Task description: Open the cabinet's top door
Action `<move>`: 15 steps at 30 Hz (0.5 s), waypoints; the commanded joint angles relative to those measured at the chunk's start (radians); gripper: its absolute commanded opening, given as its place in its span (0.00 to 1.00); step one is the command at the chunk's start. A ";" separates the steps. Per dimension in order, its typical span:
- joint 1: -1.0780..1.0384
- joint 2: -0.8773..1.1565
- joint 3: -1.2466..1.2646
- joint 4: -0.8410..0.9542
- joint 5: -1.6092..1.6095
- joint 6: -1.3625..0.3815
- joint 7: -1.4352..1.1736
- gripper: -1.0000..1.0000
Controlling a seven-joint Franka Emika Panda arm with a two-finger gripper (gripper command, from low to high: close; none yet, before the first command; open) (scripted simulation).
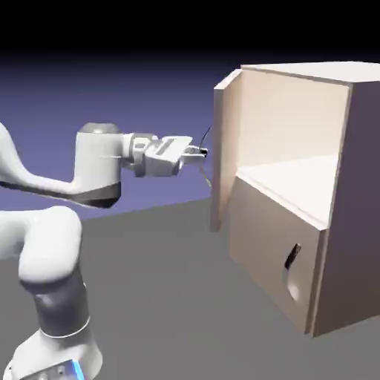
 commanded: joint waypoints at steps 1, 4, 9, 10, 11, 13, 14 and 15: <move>0.022 -0.011 0.018 -0.005 0.047 -0.033 -0.025 0.00; 0.090 -0.037 0.085 -0.011 0.177 -0.144 -0.086 0.00; 0.188 -0.041 0.234 0.020 0.385 -0.360 -0.146 0.00; 0.201 -0.035 0.267 0.033 0.423 -0.403 -0.152 0.00; 0.211 -0.028 0.300 0.048 0.460 -0.447 -0.157 0.00; 0.222 -0.008 0.367 0.085 0.531 -0.533 -0.163 0.00; 0.222 0.003 0.401 0.108 0.565 -0.577 -0.165 0.00; 0.219 0.016 0.436 0.132 0.598 -0.620 -0.166 0.00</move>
